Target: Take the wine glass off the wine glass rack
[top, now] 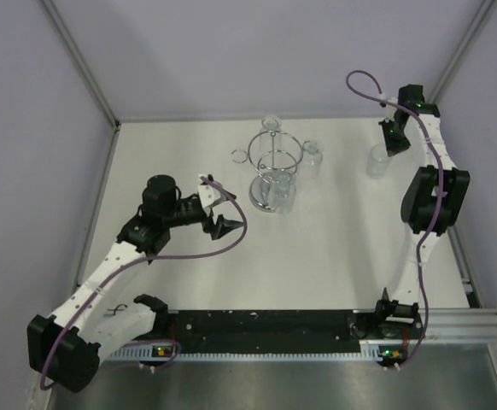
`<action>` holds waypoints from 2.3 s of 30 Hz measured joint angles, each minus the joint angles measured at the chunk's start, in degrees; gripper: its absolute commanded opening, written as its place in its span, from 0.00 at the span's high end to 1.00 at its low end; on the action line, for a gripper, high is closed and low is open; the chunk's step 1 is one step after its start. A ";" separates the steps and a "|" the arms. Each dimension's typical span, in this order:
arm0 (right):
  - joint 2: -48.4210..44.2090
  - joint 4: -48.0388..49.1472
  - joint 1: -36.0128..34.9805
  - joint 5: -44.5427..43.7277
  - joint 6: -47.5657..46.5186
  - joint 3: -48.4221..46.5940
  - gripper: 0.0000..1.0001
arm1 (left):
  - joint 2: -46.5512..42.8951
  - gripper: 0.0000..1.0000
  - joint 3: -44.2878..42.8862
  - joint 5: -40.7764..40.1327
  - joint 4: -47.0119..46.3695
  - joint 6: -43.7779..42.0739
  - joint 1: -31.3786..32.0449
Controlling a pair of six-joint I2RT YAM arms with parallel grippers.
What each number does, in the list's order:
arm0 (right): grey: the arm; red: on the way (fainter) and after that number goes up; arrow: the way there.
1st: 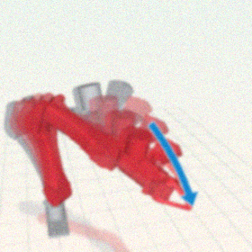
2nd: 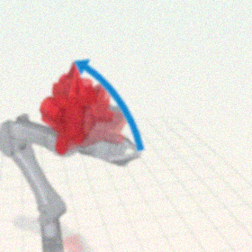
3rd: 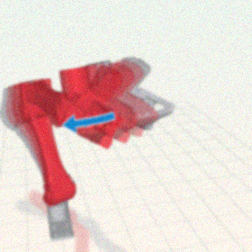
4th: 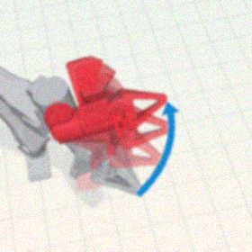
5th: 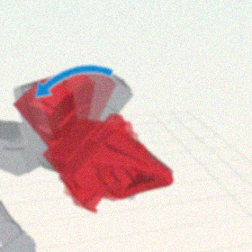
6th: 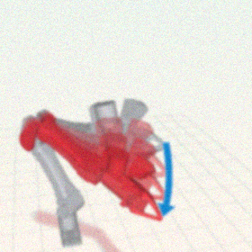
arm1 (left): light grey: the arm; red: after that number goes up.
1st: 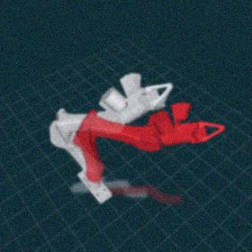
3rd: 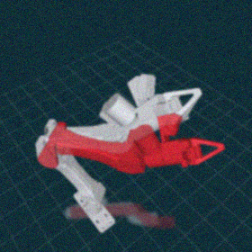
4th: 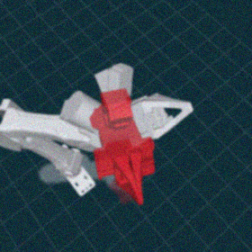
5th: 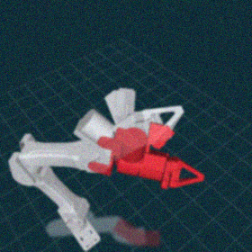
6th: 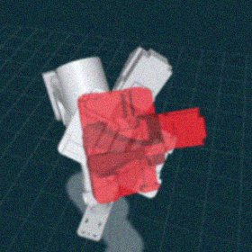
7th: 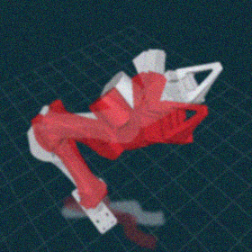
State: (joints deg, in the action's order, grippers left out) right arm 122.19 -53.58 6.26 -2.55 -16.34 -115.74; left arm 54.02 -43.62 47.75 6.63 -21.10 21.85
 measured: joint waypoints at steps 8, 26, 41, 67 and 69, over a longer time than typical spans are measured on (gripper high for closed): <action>2.84 -0.39 1.16 1.01 0.22 -2.58 0.39 | 4.33 0.18 0.00 -9.11 -7.58 1.64 8.74; -12.00 -4.76 1.42 6.88 5.27 -3.63 0.01 | 19.47 0.01 0.00 -19.56 -23.15 9.05 14.62; -22.69 -6.12 1.42 10.51 7.34 5.11 0.01 | 29.73 0.01 -2.19 -19.32 -35.12 15.61 17.99; -26.69 -6.99 1.42 10.14 6.91 8.50 0.01 | 31.06 1.00 -2.38 -19.23 -39.28 19.30 18.91; -26.82 -7.04 1.42 10.14 6.88 8.50 0.01 | 30.21 1.00 -2.12 -18.67 -39.39 19.28 18.91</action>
State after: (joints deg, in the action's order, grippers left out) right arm 95.37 -60.62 7.68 7.60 -9.45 -107.24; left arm 84.23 -45.74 29.08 -32.75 -1.83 40.75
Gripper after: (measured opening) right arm 0.986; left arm 0.757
